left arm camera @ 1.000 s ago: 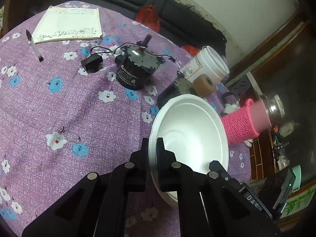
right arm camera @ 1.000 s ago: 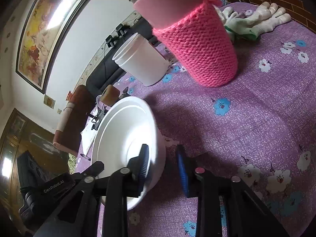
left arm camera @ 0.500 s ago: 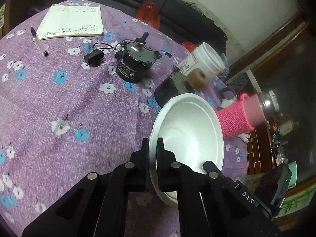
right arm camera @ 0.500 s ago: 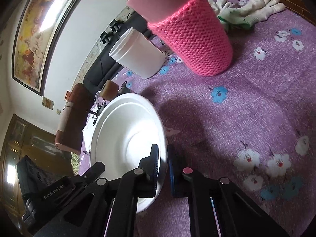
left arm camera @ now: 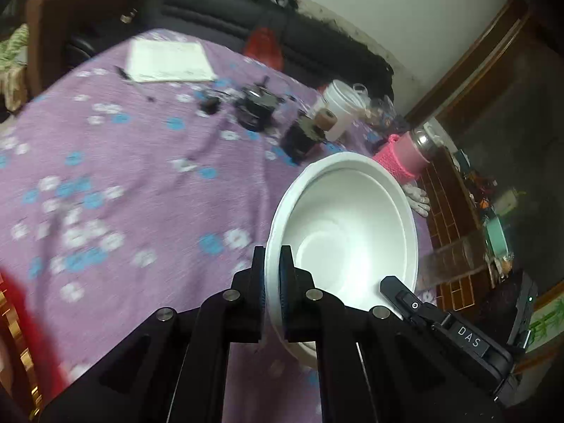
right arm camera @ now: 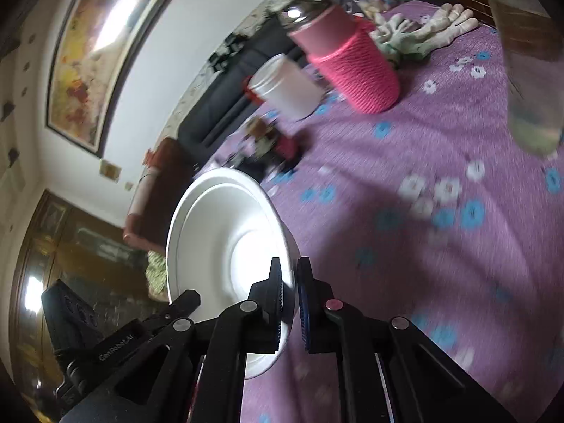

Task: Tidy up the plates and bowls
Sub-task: 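Carry the white bowl with both grippers over the stacked bowls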

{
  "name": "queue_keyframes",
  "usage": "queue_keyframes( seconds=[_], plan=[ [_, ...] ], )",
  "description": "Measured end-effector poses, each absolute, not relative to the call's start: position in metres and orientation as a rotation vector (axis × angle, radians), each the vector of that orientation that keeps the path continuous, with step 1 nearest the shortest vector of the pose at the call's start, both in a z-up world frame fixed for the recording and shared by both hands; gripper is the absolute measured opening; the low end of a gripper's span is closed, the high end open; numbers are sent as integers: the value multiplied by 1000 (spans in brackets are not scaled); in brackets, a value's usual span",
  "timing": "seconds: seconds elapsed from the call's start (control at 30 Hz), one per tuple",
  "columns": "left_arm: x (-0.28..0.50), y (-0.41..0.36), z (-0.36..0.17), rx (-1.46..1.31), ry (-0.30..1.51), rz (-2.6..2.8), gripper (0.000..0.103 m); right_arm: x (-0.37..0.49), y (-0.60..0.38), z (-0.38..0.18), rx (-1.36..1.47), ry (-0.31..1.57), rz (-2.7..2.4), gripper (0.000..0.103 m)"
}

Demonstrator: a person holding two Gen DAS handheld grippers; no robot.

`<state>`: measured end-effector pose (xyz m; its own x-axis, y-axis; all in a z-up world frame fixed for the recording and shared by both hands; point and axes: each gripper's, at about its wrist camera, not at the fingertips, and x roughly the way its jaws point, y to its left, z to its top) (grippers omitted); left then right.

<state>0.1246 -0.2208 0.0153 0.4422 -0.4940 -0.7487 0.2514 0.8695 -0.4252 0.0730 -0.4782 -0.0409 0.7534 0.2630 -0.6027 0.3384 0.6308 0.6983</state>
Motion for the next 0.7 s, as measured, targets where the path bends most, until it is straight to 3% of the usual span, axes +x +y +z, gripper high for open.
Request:
queue_keyframes(
  seconds=[0.4,0.7],
  plan=[
    [29,-44,65,-222,849,-258,6,40,-320,4,824,782,237,7],
    [1,58,44,-275,867,-109,7,44,-186,10,698,867,396,7]
  ],
)
